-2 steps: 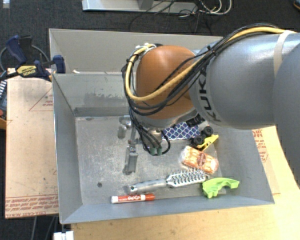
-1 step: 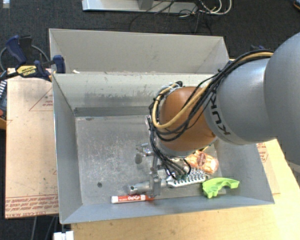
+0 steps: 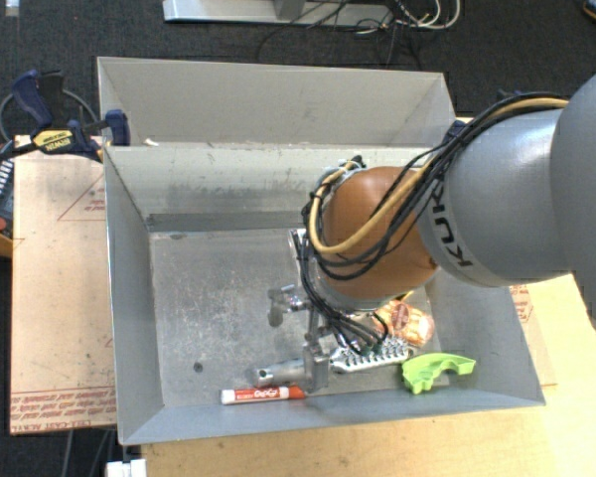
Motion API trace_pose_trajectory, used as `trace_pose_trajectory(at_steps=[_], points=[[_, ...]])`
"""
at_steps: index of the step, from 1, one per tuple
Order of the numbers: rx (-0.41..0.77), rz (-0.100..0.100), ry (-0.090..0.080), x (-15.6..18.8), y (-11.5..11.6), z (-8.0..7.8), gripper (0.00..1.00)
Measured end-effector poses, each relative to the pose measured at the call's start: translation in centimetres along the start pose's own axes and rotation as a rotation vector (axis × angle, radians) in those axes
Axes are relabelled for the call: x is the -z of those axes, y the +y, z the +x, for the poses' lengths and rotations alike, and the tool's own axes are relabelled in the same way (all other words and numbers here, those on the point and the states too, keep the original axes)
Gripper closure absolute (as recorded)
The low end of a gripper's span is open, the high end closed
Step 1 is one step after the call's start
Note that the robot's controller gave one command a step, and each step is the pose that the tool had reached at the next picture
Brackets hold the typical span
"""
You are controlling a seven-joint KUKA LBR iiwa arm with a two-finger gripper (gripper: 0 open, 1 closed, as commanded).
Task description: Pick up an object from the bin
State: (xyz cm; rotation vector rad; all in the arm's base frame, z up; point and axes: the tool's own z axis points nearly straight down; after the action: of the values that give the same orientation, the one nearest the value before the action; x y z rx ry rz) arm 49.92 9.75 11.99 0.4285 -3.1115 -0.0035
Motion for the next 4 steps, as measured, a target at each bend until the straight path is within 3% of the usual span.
trace_pose_trajectory(at_steps=[1, 2, 3, 4], points=[[0.008, 0.002, 0.004, -2.1, -8.5, 2.6, 0.0], [0.323, 0.003, -0.016, -4.8, -7.1, 3.0, 0.0], [-0.047, 0.001, 0.001, -4.9, -10.1, 2.8, 1.0], [-0.048, 0.0, 0.001, -4.9, -10.1, 2.8, 1.0]])
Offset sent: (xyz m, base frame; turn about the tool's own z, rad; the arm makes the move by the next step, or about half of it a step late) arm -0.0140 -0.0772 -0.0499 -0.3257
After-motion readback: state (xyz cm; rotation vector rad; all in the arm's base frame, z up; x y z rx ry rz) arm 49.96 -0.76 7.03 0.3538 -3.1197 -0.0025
